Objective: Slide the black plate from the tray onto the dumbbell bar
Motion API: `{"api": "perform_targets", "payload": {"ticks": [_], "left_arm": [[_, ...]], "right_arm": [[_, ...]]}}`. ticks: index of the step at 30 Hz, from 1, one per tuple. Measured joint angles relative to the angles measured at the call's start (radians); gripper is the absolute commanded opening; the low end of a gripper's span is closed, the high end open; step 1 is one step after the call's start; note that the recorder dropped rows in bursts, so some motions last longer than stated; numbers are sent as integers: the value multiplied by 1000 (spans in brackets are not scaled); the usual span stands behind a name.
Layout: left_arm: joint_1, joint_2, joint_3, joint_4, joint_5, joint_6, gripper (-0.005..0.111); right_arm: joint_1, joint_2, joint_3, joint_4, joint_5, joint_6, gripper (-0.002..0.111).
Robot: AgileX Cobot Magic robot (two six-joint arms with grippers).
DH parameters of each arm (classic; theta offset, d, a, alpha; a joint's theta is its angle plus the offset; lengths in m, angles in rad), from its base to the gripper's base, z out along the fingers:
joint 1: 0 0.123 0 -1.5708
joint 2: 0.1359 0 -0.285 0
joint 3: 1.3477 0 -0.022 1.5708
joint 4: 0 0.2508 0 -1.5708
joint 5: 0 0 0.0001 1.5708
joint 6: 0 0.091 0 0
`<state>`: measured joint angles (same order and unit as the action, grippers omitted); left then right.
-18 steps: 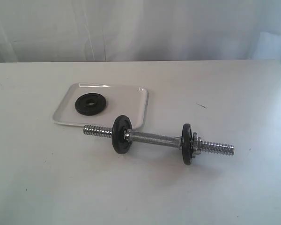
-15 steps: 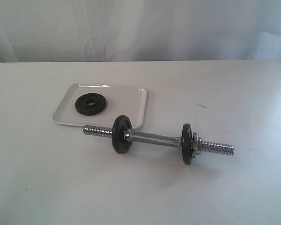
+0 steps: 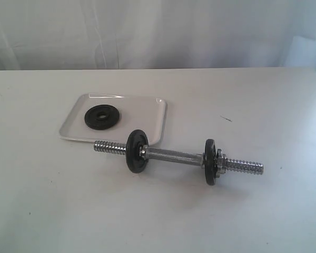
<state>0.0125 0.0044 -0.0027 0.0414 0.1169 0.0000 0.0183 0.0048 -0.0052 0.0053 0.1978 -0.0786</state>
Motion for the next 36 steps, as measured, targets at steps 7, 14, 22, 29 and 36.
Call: {"api": "perform_targets", "payload": {"ticks": [7,14,22,29,36], "left_arm": [[0,0,0,-7,-29,-20,0],[0,0,-16,-59,-150,-235,0],[0,-2,-242,-63,55,-308,0],[0,-4,-509,-63,404,-314,0],[0,110,-726,-63,610,-261,0]], "right_arm": [[0,0,0,0,-44,13,0],[0,0,0,4,-280,217,0],[0,-2,-204,5,-138,304,0],[0,26,-462,5,125,287,0],[0,235,-679,5,323,209,6]]}}
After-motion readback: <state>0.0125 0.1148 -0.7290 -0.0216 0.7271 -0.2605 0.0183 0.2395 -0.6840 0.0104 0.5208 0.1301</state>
